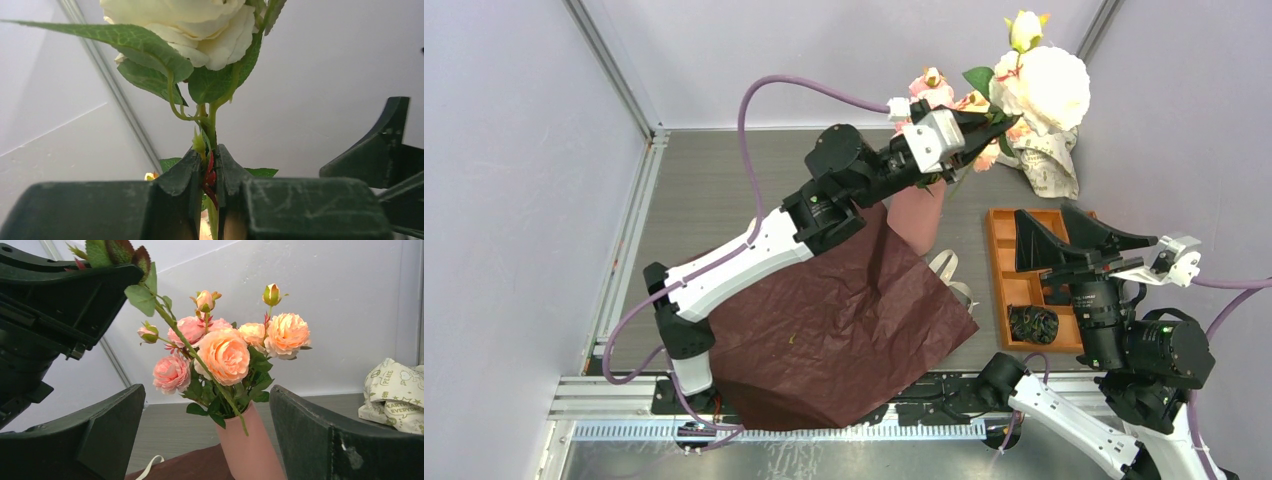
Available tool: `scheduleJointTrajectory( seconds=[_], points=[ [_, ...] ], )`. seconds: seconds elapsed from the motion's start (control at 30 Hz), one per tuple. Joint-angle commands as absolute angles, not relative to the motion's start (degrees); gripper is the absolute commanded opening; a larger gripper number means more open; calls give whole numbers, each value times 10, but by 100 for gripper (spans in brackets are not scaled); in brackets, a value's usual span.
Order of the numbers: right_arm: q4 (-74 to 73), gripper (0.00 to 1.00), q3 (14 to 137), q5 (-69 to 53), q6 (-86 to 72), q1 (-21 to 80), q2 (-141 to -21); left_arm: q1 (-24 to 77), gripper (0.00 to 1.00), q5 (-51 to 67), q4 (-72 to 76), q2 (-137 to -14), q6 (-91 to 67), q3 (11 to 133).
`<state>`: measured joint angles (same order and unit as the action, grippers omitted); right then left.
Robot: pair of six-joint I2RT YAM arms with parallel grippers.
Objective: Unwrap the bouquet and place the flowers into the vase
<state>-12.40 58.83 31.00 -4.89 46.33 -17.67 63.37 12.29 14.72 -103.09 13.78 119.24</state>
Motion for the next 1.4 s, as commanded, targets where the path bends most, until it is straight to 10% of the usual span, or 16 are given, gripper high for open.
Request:
scheduleJointTrajectory(
  seconds=[0.0, 1.37],
  points=[
    [-101, 99, 587, 315, -32, 464, -186, 639, 12, 58, 164, -1037, 221, 1234],
    [-82, 100, 570, 299, -74, 464, -209, 640, 13, -85, 213, -932, 226, 1076]
  ],
)
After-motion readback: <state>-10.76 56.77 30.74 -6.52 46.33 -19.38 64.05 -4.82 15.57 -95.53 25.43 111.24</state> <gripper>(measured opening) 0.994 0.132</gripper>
